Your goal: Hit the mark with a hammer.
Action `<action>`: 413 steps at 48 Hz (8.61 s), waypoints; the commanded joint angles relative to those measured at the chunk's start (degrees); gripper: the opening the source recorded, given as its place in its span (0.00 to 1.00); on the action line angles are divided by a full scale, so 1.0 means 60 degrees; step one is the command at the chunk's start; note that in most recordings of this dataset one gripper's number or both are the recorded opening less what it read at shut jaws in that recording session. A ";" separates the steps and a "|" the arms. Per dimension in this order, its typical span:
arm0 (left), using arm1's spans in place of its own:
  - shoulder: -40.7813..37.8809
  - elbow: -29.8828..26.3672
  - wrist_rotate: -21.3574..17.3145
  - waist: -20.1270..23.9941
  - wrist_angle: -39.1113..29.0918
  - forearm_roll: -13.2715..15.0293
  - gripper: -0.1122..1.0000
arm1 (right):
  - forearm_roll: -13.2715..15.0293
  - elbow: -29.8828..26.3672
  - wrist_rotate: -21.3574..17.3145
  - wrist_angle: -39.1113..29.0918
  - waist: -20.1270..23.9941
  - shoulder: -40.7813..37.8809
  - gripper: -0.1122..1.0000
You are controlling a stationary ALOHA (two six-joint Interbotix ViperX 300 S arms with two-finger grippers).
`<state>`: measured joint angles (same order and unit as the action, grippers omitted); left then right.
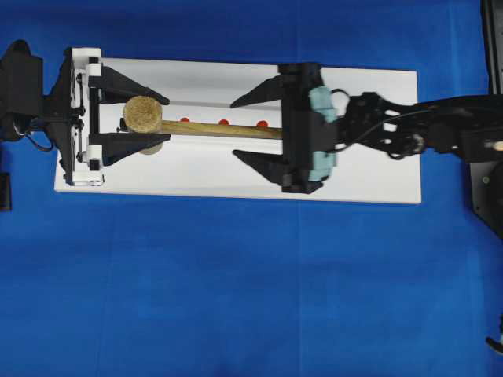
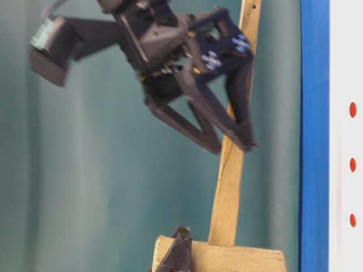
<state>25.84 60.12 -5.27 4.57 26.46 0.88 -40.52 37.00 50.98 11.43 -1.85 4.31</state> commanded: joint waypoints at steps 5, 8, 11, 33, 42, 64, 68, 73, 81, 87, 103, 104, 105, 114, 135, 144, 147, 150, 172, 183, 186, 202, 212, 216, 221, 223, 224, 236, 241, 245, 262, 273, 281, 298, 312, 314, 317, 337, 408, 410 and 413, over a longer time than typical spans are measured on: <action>0.0073 -0.0337 -0.0044 -0.0029 0.0073 -0.0015 0.51 | -0.0015 -0.0439 -0.0190 -0.0205 -0.0015 -0.0264 0.88; 0.0073 -0.0337 -0.0044 -0.0029 0.0073 -0.0015 0.51 | -0.0015 -0.0483 -0.0190 -0.0308 -0.0015 -0.0308 0.82; 0.0073 -0.0352 -0.0044 -0.0059 0.0073 -0.0015 0.51 | -0.0015 -0.0483 -0.0190 -0.0352 -0.0015 -0.0308 0.68; 0.0073 -0.0352 0.0000 -0.0088 0.0000 -0.0015 0.51 | -0.0015 -0.0483 -0.0190 -0.0352 -0.0015 -0.0293 0.13; 0.0073 -0.0352 -0.0059 -0.0103 -0.0132 -0.0015 0.51 | -0.0015 -0.0469 -0.0205 -0.0322 -0.0059 -0.0278 0.13; 0.0088 -0.0337 0.0029 -0.0073 -0.0381 0.0015 0.62 | -0.0190 -0.0366 -0.0220 -0.0190 -0.0059 -0.0117 0.13; 0.0161 -0.0322 0.0015 -0.0073 -0.0527 0.0000 0.82 | -0.0234 -0.0278 -0.0220 -0.0132 -0.0059 -0.0015 0.13; 0.0278 -0.0220 0.0015 -0.0073 -0.0732 0.0015 0.82 | -0.0396 -0.0073 -0.0220 -0.0073 -0.0059 0.0190 0.13; 0.0806 0.0132 0.0029 -0.0044 -0.1025 0.0015 0.76 | -0.0703 0.0425 -0.0220 -0.0015 -0.0059 0.0645 0.12; 0.1509 0.0513 0.0029 -0.0044 -0.1157 0.0000 0.76 | -0.0996 0.0879 -0.0220 0.0029 -0.0059 0.1055 0.12; 0.4204 0.1304 0.0044 -0.0029 -0.3340 0.0015 0.76 | -0.1758 0.1611 -0.0220 0.0029 -0.0059 0.1714 0.12; 0.4336 0.1318 0.0044 -0.0029 -0.3472 0.0000 0.76 | -0.1772 0.1597 -0.0220 0.0029 -0.0059 0.1714 0.12; 0.4438 0.1333 0.0059 -0.0029 -0.3560 0.0015 0.76 | -0.1787 0.1597 -0.0220 0.0029 -0.0073 0.1714 0.12; 0.4966 0.1450 0.0059 -0.0029 -0.3955 0.0015 0.76 | -0.1831 0.1523 -0.0220 0.0029 -0.0117 0.1655 0.12; 0.4907 0.1523 0.0059 -0.0015 -0.3984 0.0015 0.76 | -0.1875 0.1040 -0.0220 0.0073 -0.0864 0.1216 0.12; 0.4907 0.1523 0.0059 -0.0015 -0.3984 0.0015 0.76 | -0.1904 0.0937 -0.0220 0.0044 -0.0952 0.1143 0.12; 0.4907 0.1523 0.0059 -0.0015 -0.3970 0.0015 0.76 | -0.1948 0.0806 -0.0220 0.0015 -0.0952 0.1025 0.12; 0.4907 0.1523 0.0059 -0.0015 -0.3970 0.0015 0.76 | -0.1963 0.0586 -0.0220 -0.0059 -0.0952 0.0835 0.12; 0.4907 0.1523 0.0059 -0.0015 -0.3984 0.0015 0.76 | -0.2285 0.0088 -0.0293 -0.0381 -0.0952 0.0059 0.12; 0.4907 0.1523 0.0059 0.0000 -0.3984 0.0015 0.76 | -0.2798 0.0088 -0.0615 -0.0601 -0.0806 -0.1318 0.12; 0.4907 0.1538 0.0059 0.0044 -0.3984 0.0015 0.76 | -0.2944 0.0103 -0.0674 -0.0688 -0.0820 -0.1567 0.12; 0.4907 0.1567 0.0044 0.0205 -0.3984 0.0015 0.76 | -0.2959 0.0190 -0.0659 -0.0337 -0.0864 -0.1084 0.12; 0.4907 0.1567 0.0059 0.0205 -0.3984 0.0015 0.76 | -0.2886 0.0659 -0.0615 -0.0249 -0.0879 0.0469 0.12; 0.4922 0.1553 0.0059 0.0205 -0.3970 0.0015 0.76 | -0.2886 0.1011 -0.0615 -0.0234 -0.0879 0.1055 0.12; 0.4907 0.1567 0.0059 0.0220 -0.3984 0.0015 0.76 | -0.2915 0.1509 -0.0688 -0.0059 -0.0850 0.1597 0.12; 0.4907 0.1567 0.0059 0.0220 -0.3984 0.0015 0.76 | -0.2930 0.1670 -0.0703 0.0000 -0.0835 0.1729 0.12; 0.4907 0.1567 0.0059 0.0220 -0.3984 0.0015 0.76 | -0.2959 0.1714 -0.0703 0.0029 -0.0835 0.1772 0.12; 0.4907 0.1567 0.0059 0.0234 -0.3970 0.0015 0.76 | -0.3164 0.1934 -0.0732 -0.0132 -0.0601 0.1567 0.12; 0.4922 0.1567 0.0059 0.0234 -0.3984 0.0015 0.76 | -0.3545 0.2080 -0.0776 -0.0352 -0.0601 0.0850 0.12; 0.4907 0.1567 0.0059 0.0234 -0.3970 0.0015 0.76 | -0.3970 0.2168 -0.0820 -0.0381 -0.0586 0.0220 0.12; 0.4937 0.1567 0.0059 0.0234 -0.3984 0.0015 0.76 | -0.4043 0.2183 -0.0732 -0.0176 -0.0557 0.0806 0.12; 0.4922 0.1567 0.0059 0.0234 -0.3984 0.0015 0.76 | -0.3779 0.2666 -0.0703 -0.0132 -0.0513 0.2549 0.12; 0.4907 0.1582 0.0059 0.0234 -0.3984 0.0015 0.76 | -0.3779 0.3472 -0.0718 -0.0088 -0.0513 0.3853 0.12; 0.4922 0.1582 0.0059 0.0234 -0.3940 0.0015 0.76 | -0.3809 0.4028 -0.0732 0.0088 -0.0513 0.4116 0.12; 0.4922 0.1582 0.0073 0.0234 -0.3940 0.0015 0.76 | -0.4365 0.3647 -0.0894 -0.0234 -0.0469 0.1157 0.12; 0.4922 0.1582 0.0059 0.0234 -0.3940 0.0015 0.76 | -0.4424 0.3574 -0.0894 -0.0410 -0.0483 0.0967 0.12; 0.4922 0.1582 0.0059 0.0234 -0.3970 0.0015 0.76 | -0.4409 0.3530 -0.0908 -0.0469 -0.0469 0.1011 0.12; 0.4980 0.1582 0.0059 0.0234 -0.3984 0.0015 0.76 | -0.3984 0.3560 -0.0747 0.0044 -0.0469 0.3398 0.12; 0.4937 0.1582 0.0059 0.0234 -0.3984 0.0015 0.77 | -0.3560 0.0146 -0.0732 -0.0996 -0.0015 0.0366 0.12; 0.4922 0.1597 0.0059 0.0234 -0.3970 0.0015 0.77 | -0.3560 0.0146 -0.0732 -0.0996 -0.0015 0.0366 0.12; 0.4893 0.1582 0.0073 0.0234 -0.3926 0.0015 0.77 | -0.3560 0.0132 -0.0732 -0.0996 -0.0015 0.0366 0.12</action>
<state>55.90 70.14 -5.01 5.80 2.37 0.88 -62.14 39.55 46.49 5.27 -2.11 5.71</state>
